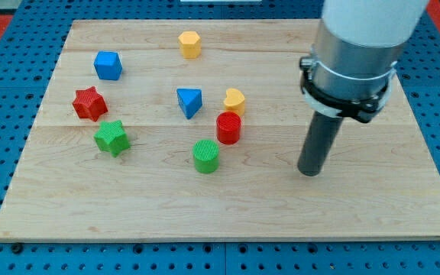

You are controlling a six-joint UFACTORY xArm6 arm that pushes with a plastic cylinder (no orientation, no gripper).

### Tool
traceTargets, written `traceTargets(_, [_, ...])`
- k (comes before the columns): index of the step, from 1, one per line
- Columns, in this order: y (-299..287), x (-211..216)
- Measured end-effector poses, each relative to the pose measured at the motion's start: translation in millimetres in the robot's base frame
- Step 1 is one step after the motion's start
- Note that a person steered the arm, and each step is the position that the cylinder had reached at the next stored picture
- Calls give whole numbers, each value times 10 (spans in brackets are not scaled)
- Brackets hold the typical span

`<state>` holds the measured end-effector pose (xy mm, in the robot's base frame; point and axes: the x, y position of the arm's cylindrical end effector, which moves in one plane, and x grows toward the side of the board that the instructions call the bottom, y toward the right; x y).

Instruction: Move the green circle to the bottom left of the blue triangle

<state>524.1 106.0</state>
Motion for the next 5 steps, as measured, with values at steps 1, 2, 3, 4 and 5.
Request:
traceTargets(1, [-327, 134])
traceTargets(2, [-867, 30])
traceTargets(3, [-1297, -100])
traceTargets(4, [-1537, -114])
traceTargets(5, [-1335, 58])
